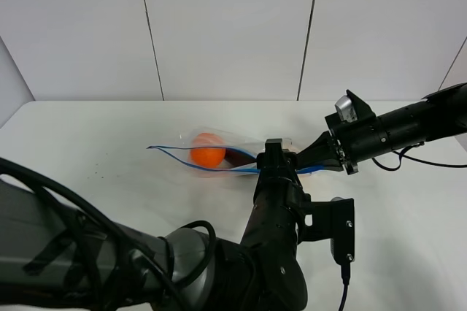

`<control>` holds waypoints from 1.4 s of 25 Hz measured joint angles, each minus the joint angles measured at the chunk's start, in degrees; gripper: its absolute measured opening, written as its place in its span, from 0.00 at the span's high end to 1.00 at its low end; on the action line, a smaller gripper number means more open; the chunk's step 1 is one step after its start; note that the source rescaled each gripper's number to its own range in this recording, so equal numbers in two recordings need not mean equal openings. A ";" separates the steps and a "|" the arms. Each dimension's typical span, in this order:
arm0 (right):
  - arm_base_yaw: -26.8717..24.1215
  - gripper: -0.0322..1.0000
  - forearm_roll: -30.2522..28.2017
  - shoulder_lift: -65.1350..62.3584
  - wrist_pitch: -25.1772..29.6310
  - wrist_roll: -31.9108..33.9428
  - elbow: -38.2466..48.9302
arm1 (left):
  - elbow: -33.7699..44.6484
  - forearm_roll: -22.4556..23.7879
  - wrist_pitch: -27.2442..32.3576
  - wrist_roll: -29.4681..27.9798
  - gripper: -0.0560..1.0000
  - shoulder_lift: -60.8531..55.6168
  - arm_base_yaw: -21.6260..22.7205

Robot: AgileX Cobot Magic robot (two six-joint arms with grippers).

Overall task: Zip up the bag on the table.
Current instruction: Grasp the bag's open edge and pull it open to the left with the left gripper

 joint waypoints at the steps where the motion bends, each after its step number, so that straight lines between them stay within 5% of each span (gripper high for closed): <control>1: 0.06 0.97 -0.02 0.00 0.00 0.00 0.00 | 0.00 0.00 0.00 0.00 0.22 0.00 0.02; 9: 0.06 0.97 -0.11 0.00 0.00 0.00 0.00 | 0.00 0.06 -0.99 0.00 0.48 0.01 0.15; 24: 0.06 0.97 -0.16 0.00 0.15 0.05 0.00 | -2.77 0.20 -2.35 0.00 0.51 0.01 0.15; 35: 0.06 0.97 -0.16 0.00 0.21 0.07 0.00 | -2.77 0.15 -2.41 0.41 0.70 1.75 0.37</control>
